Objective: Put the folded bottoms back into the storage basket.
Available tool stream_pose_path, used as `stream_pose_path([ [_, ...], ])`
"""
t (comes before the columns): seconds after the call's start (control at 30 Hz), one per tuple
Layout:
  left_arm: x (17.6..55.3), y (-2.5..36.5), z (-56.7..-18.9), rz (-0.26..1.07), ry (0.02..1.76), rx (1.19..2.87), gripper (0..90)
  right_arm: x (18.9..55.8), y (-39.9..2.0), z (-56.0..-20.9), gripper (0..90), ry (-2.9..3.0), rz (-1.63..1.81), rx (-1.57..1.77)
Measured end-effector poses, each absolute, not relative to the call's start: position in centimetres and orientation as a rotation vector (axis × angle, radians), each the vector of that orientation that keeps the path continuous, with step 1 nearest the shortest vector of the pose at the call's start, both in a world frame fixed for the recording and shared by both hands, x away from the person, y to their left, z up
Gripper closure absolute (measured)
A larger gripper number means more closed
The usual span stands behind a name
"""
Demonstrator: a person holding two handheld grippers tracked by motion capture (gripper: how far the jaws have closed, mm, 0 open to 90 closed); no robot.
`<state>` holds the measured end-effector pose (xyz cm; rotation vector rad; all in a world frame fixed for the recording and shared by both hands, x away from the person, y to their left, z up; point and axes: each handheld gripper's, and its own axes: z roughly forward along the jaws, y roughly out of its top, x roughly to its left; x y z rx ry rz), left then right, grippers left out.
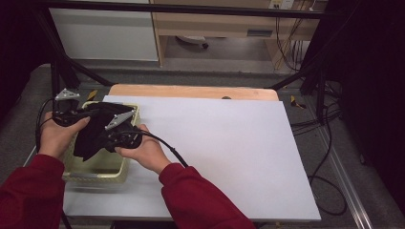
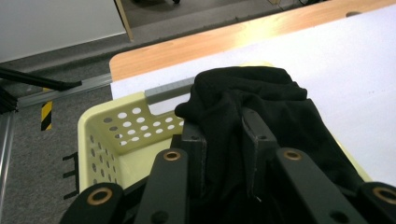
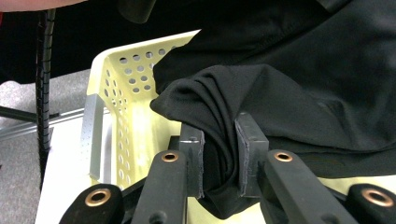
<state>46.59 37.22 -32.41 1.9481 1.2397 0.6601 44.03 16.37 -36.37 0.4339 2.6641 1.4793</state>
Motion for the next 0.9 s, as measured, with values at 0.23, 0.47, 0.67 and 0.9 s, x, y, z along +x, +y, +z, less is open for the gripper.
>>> stream_pose_path([
  [0.23,46.9,37.5,-33.2,0.648,1.275,1.949,74.3,44.3,16.7,-36.8,75.9,2.682,1.445,0.447],
  [0.47,47.4,37.5,-33.7,0.634,1.286,1.955,74.1,44.3,17.0,-37.0,75.8,2.690,1.428,0.458],
  [0.67,47.6,37.4,-33.9,0.631,1.291,1.967,74.1,44.7,16.9,-37.2,75.8,2.690,1.417,0.460],
  [0.9,48.1,37.5,-34.4,0.598,1.356,1.869,52.4,44.8,16.8,-37.4,62.1,2.710,1.397,0.494],
])
